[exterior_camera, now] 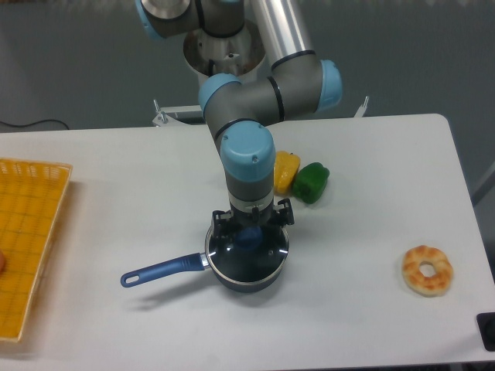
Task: Open the lid
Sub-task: 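Close the gripper around the blue lid knob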
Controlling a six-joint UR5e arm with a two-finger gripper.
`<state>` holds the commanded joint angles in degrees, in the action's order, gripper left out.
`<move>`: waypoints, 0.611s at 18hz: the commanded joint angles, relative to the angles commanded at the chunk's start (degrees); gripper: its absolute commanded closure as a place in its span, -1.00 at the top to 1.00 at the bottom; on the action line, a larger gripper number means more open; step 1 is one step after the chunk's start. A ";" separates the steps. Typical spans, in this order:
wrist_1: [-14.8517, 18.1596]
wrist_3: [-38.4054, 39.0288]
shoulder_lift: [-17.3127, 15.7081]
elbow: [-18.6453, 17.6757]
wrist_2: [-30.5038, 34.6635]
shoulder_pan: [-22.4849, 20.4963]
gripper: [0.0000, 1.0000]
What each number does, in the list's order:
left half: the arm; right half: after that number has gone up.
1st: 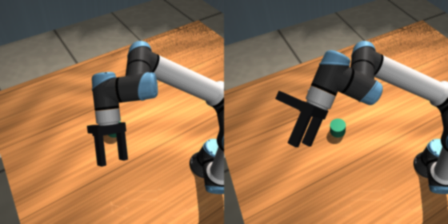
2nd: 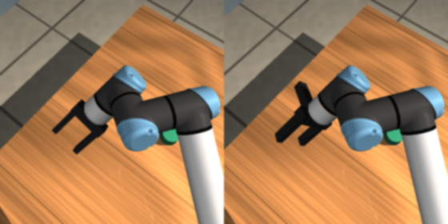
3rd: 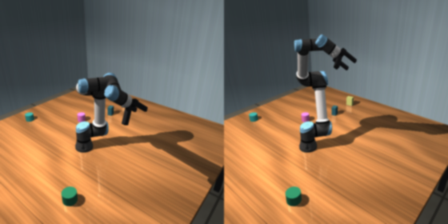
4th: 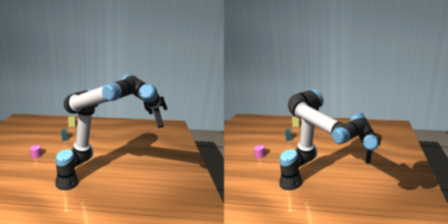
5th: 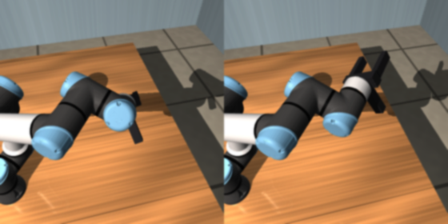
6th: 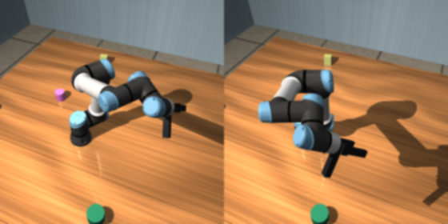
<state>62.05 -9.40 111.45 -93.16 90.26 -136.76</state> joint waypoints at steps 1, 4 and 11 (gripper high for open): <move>0.00 0.00 0.00 0.00 0.00 0.00 1.00; 0.00 0.00 0.17 0.00 0.00 0.00 1.00; 0.00 0.26 0.00 0.44 -0.09 0.00 1.00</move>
<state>62.05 -9.14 111.45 -92.73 90.18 -136.76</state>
